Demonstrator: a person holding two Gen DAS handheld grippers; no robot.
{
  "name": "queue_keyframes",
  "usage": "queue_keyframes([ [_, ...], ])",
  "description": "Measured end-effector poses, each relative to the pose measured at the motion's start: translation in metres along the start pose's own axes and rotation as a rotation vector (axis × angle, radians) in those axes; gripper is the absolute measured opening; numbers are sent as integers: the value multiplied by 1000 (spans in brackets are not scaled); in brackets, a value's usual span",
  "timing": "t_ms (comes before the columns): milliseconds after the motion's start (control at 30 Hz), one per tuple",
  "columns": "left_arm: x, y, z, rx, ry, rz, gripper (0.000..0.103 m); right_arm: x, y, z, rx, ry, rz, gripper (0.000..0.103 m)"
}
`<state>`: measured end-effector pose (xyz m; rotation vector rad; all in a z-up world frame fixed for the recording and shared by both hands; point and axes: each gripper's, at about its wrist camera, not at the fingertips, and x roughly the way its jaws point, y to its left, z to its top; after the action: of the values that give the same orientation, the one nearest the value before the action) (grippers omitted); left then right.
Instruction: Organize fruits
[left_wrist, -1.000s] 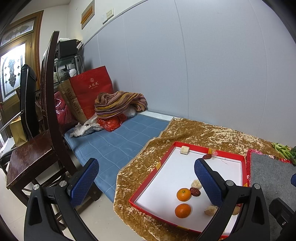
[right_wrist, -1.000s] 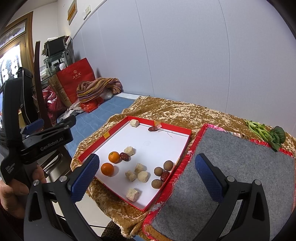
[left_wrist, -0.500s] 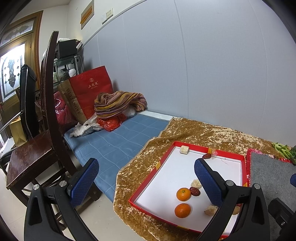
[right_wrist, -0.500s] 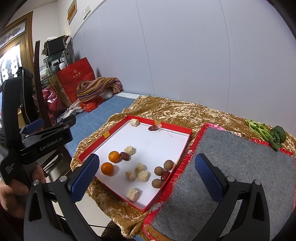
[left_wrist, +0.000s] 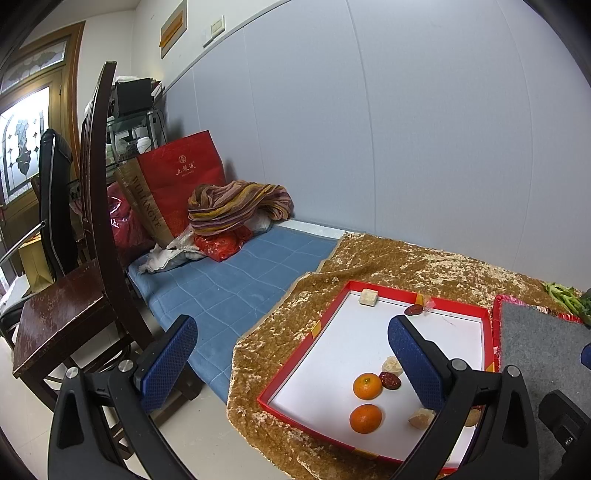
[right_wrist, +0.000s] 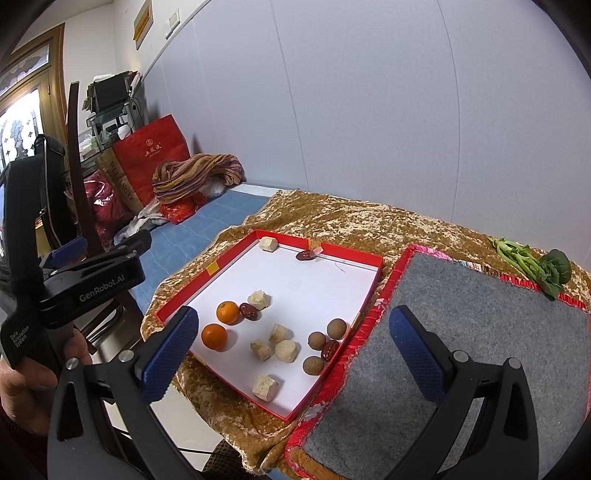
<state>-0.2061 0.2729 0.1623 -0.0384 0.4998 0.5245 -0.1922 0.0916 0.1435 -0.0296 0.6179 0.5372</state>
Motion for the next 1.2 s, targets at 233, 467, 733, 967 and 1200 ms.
queue_keyframes([
  [233, 0, 0, 0, -1, 0, -1, 103, 0, 0, 1, 3, -2, 0, 103],
  [467, 0, 0, 0, 1, 0, -2, 103, -2, 0, 1, 7, -7, -3, 103],
  [733, 0, 0, 0, -1, -1, -1, 103, -1, 0, 1, 7, -7, -3, 103],
  [967, 0, 0, 0, -1, -1, -2, 103, -3, 2, 1, 9, -10, -4, 103],
  [1200, 0, 0, 0, -1, 0, 0, 103, -3, 2, 1, 8, -9, -3, 103],
])
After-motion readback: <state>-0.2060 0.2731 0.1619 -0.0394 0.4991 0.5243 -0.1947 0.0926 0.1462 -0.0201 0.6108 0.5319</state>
